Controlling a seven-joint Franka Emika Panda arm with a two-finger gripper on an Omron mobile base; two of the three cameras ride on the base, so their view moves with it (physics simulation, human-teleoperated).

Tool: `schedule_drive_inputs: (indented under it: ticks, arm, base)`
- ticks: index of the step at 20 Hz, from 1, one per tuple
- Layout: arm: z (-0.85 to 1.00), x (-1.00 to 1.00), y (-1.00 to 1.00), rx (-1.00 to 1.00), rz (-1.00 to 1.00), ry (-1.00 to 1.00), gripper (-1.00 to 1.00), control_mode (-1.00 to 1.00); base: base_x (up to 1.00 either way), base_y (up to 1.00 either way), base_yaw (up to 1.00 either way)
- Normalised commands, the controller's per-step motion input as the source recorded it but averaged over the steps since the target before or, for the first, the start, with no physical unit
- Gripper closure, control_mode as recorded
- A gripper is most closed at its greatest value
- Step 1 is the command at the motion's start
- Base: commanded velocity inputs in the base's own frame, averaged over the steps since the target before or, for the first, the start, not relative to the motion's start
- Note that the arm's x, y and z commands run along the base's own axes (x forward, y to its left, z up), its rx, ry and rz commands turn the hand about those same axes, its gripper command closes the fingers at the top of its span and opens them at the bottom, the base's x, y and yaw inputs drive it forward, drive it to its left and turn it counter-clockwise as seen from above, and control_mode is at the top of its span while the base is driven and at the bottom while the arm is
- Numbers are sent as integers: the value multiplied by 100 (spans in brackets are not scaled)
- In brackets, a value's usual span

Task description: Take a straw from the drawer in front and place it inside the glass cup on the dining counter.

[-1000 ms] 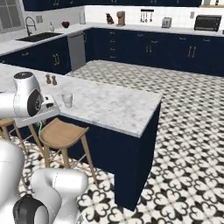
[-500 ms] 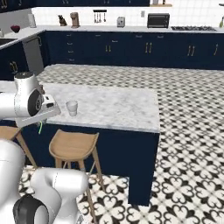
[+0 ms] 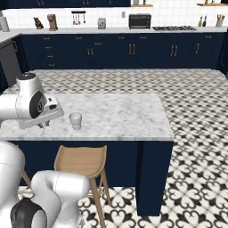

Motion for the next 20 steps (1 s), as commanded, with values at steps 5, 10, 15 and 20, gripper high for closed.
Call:
schedule_drive_inputs:
  ticks: [5,10,15,20]
  arm:
    - [0,0,0,0,0,0,100,100]
    - [16,23,8,-7,-2,0,100,-100]
    - [42,31,-6,-35,-3,0,100,-100]
    - [45,7,-28,-45,-1,0,100,-100]
  base:
    - [89,26,-8]
    - [30,12,-1]
    - [0,0,0]
    - [0,0,0]
